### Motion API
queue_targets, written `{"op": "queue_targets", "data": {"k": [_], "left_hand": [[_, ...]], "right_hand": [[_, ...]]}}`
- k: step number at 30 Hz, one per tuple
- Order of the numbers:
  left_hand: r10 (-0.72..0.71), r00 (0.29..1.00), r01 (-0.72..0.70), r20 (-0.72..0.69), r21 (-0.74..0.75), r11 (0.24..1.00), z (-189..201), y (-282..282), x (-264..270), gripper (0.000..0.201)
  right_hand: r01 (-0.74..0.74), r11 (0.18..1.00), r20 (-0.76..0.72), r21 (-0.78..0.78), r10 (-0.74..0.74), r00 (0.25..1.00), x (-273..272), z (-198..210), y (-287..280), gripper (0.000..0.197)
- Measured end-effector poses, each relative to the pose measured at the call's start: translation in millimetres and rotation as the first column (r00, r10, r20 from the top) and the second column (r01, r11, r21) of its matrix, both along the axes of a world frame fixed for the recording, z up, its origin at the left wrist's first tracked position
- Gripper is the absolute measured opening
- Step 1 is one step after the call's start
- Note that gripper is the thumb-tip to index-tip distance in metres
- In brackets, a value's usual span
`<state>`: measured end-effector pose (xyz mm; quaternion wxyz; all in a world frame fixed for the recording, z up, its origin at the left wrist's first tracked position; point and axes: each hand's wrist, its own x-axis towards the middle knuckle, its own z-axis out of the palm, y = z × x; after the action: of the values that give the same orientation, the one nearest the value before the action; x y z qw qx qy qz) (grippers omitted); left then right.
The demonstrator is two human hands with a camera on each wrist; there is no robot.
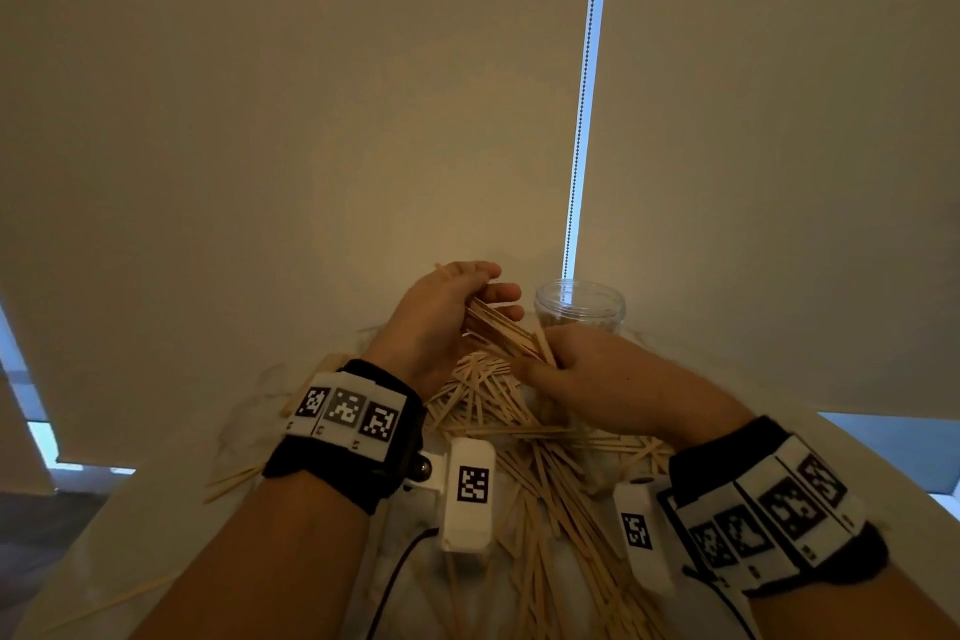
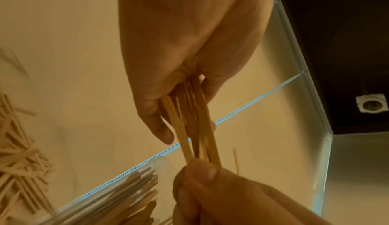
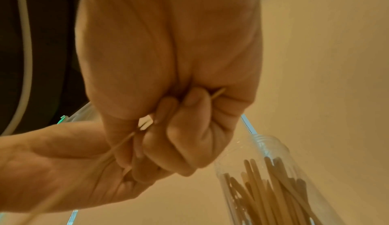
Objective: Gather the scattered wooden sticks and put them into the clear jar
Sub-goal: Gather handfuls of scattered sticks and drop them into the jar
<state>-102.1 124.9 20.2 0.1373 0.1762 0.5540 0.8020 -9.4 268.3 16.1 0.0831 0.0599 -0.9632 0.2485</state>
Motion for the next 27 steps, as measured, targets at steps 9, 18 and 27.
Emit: {"op": "queue_targets", "data": {"k": [9, 18, 27], "left_hand": [[0.062, 0.998, -0.063, 0.014, 0.029, 0.998, 3.0, -7.3, 0.6, 0.028], [-0.109, 0.994, 0.108, 0.001, -0.111, 0.988, 8.0, -8.9, 11.2, 0.041], [-0.216, 0.952, 0.096, -0.216, -0.458, 0.884, 0.9, 4.7, 22.1, 0.046]], "right_hand": [[-0.036, 0.998, 0.141, 0.055, 0.028, 0.990, 7.2, 4.1, -8.3, 0.031], [0.090, 0.996, 0.062, 0.026, -0.092, 0.994, -4.6, -2.4, 0.7, 0.032], [0.253, 0.960, -0.049, 0.118, -0.249, 0.967, -12.2, -6.5, 6.0, 0.043]]}}
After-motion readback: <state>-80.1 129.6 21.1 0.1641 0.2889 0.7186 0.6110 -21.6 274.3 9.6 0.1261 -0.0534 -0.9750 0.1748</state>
